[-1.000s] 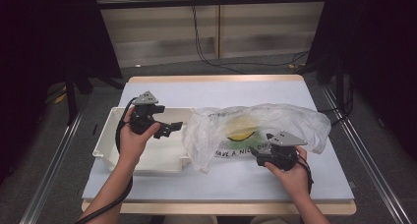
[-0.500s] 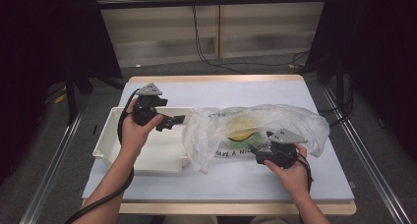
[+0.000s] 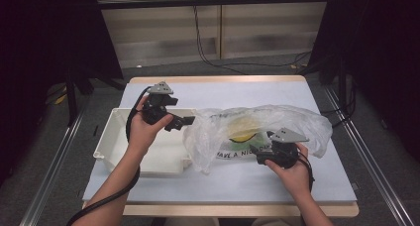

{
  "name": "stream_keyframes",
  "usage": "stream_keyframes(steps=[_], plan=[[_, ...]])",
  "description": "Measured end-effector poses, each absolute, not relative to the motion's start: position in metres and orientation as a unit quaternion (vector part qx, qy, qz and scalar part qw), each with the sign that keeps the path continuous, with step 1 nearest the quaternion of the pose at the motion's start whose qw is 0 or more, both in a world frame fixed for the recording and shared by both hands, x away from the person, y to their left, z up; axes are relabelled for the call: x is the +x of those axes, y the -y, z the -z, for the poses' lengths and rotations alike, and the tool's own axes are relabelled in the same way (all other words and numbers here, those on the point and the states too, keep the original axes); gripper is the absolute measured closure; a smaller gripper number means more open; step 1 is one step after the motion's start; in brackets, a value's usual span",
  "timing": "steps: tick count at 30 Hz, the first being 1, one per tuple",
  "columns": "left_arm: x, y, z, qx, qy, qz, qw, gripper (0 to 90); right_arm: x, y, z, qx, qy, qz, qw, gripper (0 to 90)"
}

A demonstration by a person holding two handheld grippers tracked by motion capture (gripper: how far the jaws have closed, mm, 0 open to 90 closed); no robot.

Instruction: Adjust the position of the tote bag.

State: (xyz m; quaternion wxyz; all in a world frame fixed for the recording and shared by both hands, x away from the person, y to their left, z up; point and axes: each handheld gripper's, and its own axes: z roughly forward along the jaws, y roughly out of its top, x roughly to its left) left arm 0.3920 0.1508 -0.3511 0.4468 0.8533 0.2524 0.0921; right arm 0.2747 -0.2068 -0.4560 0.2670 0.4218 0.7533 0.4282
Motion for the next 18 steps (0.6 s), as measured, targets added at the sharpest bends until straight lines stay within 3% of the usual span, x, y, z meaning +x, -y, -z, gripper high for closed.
stream_keyframes(steps=[18], plan=[[0.391, -0.103, 0.343, 0.870, -0.219, -0.063, 0.438, 4.1, 0.277, 0.199, 0.445, 0.422, -0.752, -0.439, 0.253, 20.7]])
